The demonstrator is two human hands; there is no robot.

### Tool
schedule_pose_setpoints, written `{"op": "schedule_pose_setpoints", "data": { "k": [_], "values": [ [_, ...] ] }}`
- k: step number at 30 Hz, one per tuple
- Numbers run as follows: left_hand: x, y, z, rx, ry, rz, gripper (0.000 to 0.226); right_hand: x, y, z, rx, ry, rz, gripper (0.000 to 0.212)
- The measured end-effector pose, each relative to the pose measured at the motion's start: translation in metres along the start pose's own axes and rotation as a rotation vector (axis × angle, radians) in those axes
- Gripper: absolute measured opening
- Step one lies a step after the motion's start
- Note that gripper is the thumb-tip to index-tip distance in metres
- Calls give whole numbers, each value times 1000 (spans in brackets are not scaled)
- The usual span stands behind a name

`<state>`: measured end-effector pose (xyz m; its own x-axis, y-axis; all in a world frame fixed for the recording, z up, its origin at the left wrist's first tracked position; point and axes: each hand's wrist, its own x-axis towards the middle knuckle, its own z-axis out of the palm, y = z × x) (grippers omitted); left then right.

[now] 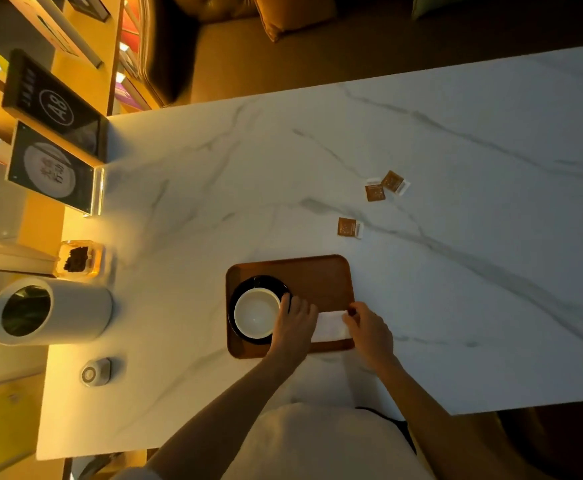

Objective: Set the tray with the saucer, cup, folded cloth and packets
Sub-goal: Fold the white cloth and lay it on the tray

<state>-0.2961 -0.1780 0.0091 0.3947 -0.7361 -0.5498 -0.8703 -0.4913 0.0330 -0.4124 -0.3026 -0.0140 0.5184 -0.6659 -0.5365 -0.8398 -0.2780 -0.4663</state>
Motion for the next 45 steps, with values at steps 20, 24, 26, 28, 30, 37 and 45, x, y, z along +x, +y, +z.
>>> {"op": "schedule_pose_setpoints", "data": {
  "k": [20, 24, 26, 28, 30, 37, 45],
  "values": [
    [-54, 20, 48, -387, -117, -132, 95, -52, 24, 27, -720, -198, -347, 68],
    [-55, 21, 56, -389, -120, -129, 102, -55, 24, 25, -705, -177, -352, 67],
    [-55, 20, 56, -389, -101, -127, 103, -55, 23, 23, -705, -156, -385, 69],
    [-55, 19, 55, -389, -81, -123, 103, -53, 24, 21, -719, -176, -416, 68],
    [-53, 17, 54, -388, -64, -123, 103, -49, 25, 18, -726, -185, -422, 67],
    [-49, 8, 48, -399, -106, -105, 101, -45, 29, 14, -718, -182, -356, 70],
    [-46, 6, 48, -365, -179, -49, 105, -50, 26, 12, -716, -117, -390, 66]
  ]
}}
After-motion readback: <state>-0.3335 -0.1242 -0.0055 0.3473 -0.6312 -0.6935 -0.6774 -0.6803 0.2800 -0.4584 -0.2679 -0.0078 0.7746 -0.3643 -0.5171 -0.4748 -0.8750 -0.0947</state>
